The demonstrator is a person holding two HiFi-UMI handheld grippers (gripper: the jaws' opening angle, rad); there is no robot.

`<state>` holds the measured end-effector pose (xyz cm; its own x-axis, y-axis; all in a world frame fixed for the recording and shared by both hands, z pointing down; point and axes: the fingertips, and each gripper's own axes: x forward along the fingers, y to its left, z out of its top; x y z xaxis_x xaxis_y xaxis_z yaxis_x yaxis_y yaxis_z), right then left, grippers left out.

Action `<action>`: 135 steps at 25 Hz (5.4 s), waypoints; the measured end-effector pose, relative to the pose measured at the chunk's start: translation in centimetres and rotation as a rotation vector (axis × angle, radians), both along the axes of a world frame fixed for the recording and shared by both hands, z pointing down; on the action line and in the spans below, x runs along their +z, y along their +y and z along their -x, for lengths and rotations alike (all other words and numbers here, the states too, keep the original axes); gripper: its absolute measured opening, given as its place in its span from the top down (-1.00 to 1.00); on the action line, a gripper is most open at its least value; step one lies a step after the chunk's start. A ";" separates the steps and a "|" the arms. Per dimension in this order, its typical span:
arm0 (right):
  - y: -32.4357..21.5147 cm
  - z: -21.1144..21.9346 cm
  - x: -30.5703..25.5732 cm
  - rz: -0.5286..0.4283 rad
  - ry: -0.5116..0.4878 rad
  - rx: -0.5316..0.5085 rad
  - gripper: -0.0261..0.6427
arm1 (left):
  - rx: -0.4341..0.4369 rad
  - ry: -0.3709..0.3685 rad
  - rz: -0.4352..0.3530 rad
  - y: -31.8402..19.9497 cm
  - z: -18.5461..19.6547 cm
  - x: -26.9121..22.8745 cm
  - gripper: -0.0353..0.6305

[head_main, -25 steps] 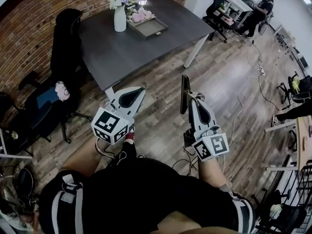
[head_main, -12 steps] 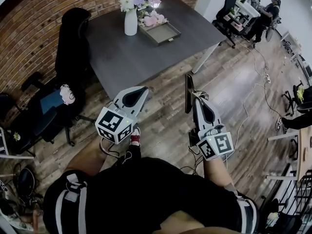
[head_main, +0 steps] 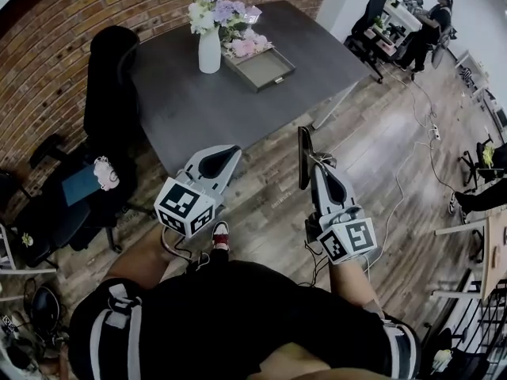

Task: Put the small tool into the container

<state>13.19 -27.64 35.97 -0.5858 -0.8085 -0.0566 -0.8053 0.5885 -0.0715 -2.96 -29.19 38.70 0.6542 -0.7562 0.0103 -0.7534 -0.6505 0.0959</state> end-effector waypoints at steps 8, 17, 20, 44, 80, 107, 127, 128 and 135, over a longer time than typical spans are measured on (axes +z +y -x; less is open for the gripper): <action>-4.6 0.9 -0.5 0.009 -0.001 0.035 0.91 | 0.048 0.004 -0.009 -5.0 1.1 -1.5 0.87; -8.3 3.4 -2.0 -0.030 -0.005 0.061 0.91 | 0.086 0.000 -0.043 -9.0 2.9 -3.1 0.87; -9.0 4.6 -3.0 -0.055 0.000 0.061 0.91 | 0.083 0.006 -0.072 -9.7 4.3 -4.1 0.87; -13.8 8.5 -4.1 -0.092 -0.005 -0.011 0.91 | -0.061 -0.029 -0.062 -10.0 11.2 -4.4 0.87; -37.8 5.4 0.8 0.015 -0.022 -0.117 0.91 | -0.123 -0.061 0.006 -28.8 5.7 -1.8 0.87; -50.7 9.8 11.2 0.278 -0.057 -0.151 0.91 | -0.206 -0.153 0.199 -37.1 8.6 5.0 0.87; -54.3 12.6 20.5 0.473 -0.046 -0.142 0.91 | -0.211 -0.187 0.343 -40.1 9.3 10.3 0.87; -54.4 12.7 20.9 0.484 -0.042 -0.134 0.91 | -0.211 -0.191 0.347 -40.1 9.3 10.5 0.87; -54.7 12.6 22.7 0.519 -0.016 -0.032 0.90 | -0.232 -0.211 0.369 -40.1 10.5 11.0 0.87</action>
<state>0.59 -82.31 58.70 -0.6132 -0.7140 0.3379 -0.7838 0.4969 -0.3725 -13.42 -69.26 49.70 0.4230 -0.8029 0.4200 -0.9027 -0.4138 0.1180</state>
